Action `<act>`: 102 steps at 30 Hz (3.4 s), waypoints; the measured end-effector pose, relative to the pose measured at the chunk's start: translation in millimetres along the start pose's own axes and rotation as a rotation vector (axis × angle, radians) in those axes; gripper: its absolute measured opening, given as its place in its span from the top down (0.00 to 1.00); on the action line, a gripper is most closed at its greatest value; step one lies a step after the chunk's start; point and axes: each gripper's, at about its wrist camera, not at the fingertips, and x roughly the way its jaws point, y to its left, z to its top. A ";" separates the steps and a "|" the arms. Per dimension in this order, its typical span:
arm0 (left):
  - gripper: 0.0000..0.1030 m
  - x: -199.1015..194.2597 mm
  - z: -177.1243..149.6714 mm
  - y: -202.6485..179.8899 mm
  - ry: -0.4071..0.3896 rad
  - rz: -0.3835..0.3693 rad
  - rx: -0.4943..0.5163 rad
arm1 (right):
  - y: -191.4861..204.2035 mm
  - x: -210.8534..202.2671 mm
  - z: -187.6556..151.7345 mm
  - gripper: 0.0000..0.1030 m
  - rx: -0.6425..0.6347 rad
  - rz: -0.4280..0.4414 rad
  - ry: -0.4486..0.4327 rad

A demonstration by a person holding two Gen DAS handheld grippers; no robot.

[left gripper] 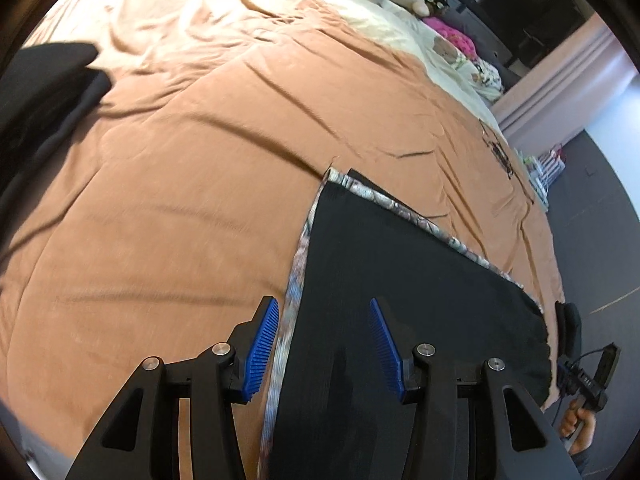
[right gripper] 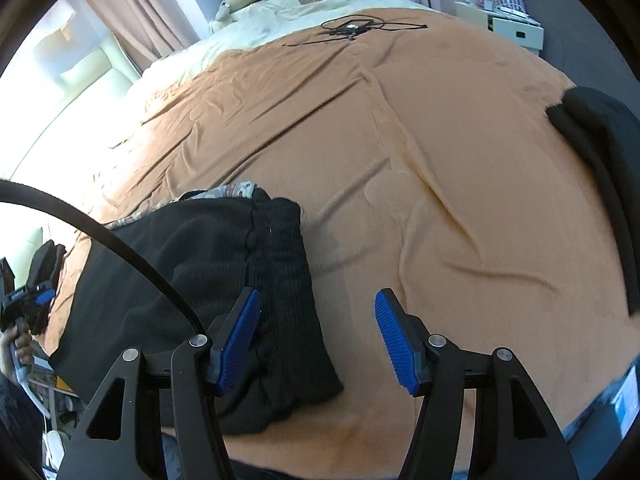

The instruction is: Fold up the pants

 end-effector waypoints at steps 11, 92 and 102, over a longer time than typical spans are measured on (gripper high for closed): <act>0.52 65.1 44.2 -13.0 0.072 0.020 0.095 | 23.4 56.1 52.3 0.43 -0.077 -0.011 0.071; 0.80 137.0 100.4 -38.4 0.087 0.127 0.184 | 63.8 121.4 70.1 0.64 -0.198 -0.159 0.117; 0.55 84.5 76.9 -24.0 0.068 0.122 0.146 | 54.5 71.1 54.7 0.52 -0.135 -0.136 0.052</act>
